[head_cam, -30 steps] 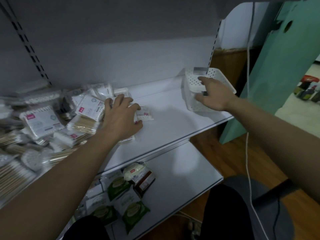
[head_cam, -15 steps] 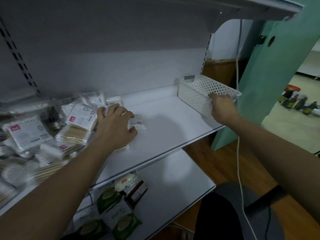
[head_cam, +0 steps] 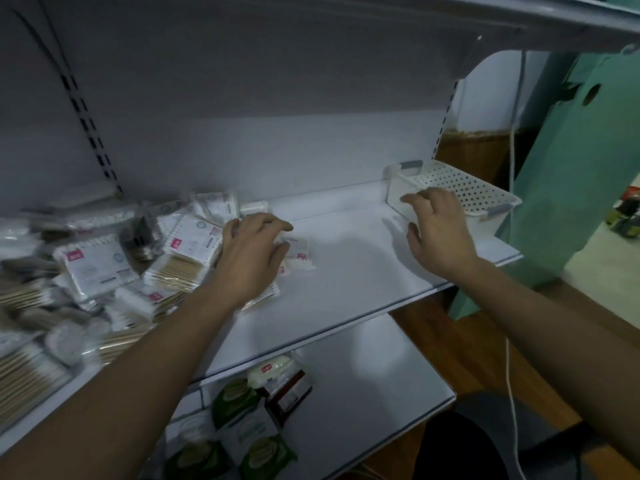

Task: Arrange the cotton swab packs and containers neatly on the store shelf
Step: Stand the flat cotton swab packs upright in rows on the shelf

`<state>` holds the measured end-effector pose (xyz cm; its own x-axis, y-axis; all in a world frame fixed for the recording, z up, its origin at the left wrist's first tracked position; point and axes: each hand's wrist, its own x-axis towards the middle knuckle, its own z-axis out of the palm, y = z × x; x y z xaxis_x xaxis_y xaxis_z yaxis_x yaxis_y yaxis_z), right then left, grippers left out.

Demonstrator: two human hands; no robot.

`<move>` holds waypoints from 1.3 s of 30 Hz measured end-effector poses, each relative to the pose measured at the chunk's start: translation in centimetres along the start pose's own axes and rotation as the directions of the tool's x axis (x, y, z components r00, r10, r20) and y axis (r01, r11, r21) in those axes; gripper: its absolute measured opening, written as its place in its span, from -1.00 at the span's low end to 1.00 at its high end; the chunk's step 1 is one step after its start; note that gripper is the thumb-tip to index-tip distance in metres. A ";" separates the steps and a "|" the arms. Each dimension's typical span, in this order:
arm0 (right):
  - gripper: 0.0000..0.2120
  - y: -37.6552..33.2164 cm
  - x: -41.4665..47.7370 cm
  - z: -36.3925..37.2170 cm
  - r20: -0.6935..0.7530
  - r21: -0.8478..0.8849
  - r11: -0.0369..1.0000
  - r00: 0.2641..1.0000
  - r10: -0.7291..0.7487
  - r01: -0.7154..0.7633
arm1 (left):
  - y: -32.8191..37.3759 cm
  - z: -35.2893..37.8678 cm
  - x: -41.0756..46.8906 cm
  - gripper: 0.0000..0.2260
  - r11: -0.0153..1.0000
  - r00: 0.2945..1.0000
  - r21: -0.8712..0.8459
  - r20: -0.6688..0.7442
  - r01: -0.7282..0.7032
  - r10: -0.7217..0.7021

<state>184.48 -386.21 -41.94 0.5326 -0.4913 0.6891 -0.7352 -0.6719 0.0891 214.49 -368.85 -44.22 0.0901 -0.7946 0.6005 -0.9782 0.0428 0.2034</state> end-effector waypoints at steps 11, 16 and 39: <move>-0.61 -11.7 1.6 7.1 0.361 0.637 0.753 0.927 -0.104 -0.163 | -0.3 -0.9 -2.6 -0.57 0.970 0.998 0.236 0.040 -0.065 0.057; -0.48 -11.5 1.3 6.7 0.405 0.667 0.718 0.905 -0.126 -0.199 | 0.2 -0.6 -3.0 -0.57 0.982 1.000 0.189 -0.030 0.003 0.002; -0.62 -10.4 2.4 6.7 0.528 0.812 0.141 0.815 0.236 -0.567 | 0.3 -0.8 -1.7 -0.58 0.982 0.991 0.132 -0.052 0.131 -0.125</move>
<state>196.24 -384.17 -46.02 0.4821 -0.8523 0.2030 -0.0655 -0.2661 -0.9617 214.20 -366.95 -44.57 0.2216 -0.7611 0.6097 -0.9740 -0.1424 0.1763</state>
